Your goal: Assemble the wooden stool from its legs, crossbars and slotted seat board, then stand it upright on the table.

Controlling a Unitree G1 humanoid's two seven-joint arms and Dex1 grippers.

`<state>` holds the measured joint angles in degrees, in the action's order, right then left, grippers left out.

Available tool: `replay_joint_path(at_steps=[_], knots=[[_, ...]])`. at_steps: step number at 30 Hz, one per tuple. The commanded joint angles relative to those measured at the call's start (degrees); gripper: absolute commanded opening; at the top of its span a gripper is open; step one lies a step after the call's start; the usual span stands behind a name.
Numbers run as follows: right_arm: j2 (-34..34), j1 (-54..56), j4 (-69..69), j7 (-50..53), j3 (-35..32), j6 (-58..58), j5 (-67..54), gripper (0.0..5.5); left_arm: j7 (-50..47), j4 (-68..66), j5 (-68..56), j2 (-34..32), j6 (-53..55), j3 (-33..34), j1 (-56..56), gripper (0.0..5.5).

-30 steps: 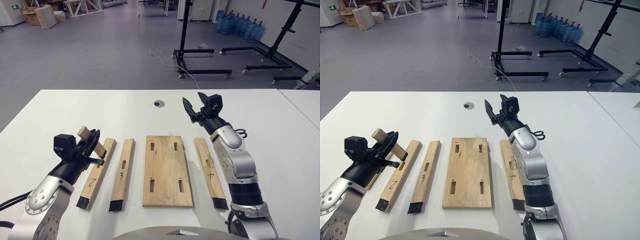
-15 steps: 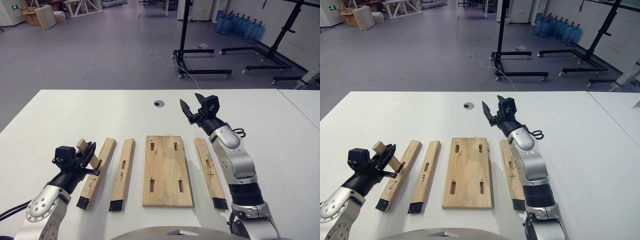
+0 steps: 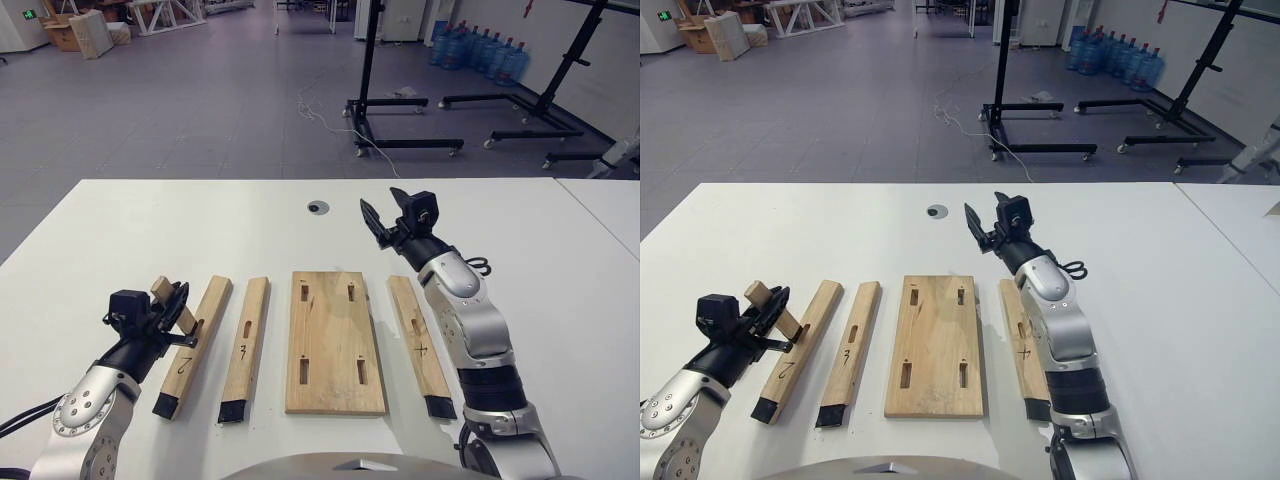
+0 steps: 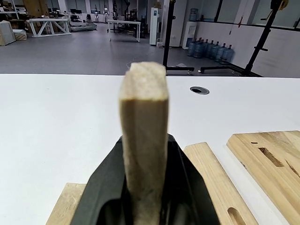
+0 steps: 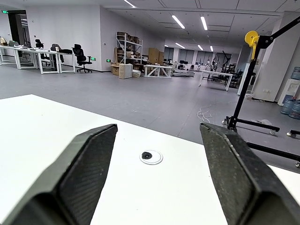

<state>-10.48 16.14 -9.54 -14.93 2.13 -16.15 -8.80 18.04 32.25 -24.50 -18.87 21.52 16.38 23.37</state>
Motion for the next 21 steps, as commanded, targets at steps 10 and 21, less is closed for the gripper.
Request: replay_joint_path(at_steps=[10,21], knots=[[-0.07,0.19,0.89,-0.03,0.28,0.02,1.32,3.24,0.29,-2.25,0.46,-0.31,0.21,-1.14,-3.21,0.39],[-0.57,0.43,0.39,-0.52,0.14,-0.84,1.80,3.24,-0.96,-1.06,0.94,0.63,0.85,-2.46,-0.91,0.39]])
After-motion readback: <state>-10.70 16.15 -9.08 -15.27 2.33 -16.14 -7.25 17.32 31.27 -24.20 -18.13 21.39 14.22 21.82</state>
